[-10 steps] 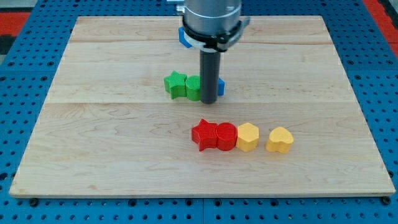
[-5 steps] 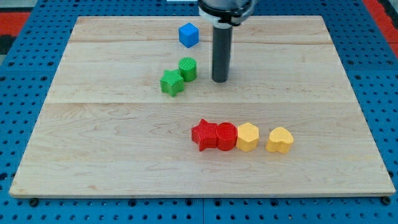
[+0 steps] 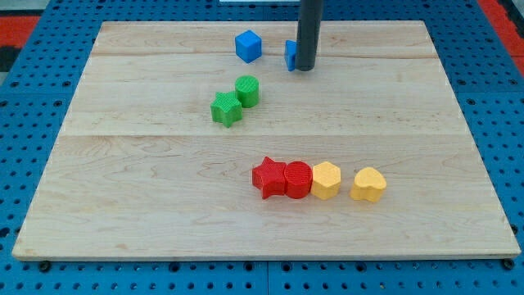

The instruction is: Push blue triangle to the right side of blue cube

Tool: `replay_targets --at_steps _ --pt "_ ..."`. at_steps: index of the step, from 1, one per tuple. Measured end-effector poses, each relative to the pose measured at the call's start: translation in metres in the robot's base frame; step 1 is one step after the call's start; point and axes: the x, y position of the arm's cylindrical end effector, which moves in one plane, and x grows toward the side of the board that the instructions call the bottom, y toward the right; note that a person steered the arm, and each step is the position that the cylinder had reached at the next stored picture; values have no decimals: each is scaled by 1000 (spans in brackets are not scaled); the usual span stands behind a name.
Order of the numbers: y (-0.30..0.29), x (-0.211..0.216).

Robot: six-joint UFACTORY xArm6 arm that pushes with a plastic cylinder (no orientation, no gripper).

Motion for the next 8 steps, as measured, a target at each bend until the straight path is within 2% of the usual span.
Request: replay_targets --at_steps 1,3,4,5,8 --pt "-13 -11" --pt "83 -13" --pt "89 -36" --pt "53 -52" --pt "-23 -53"
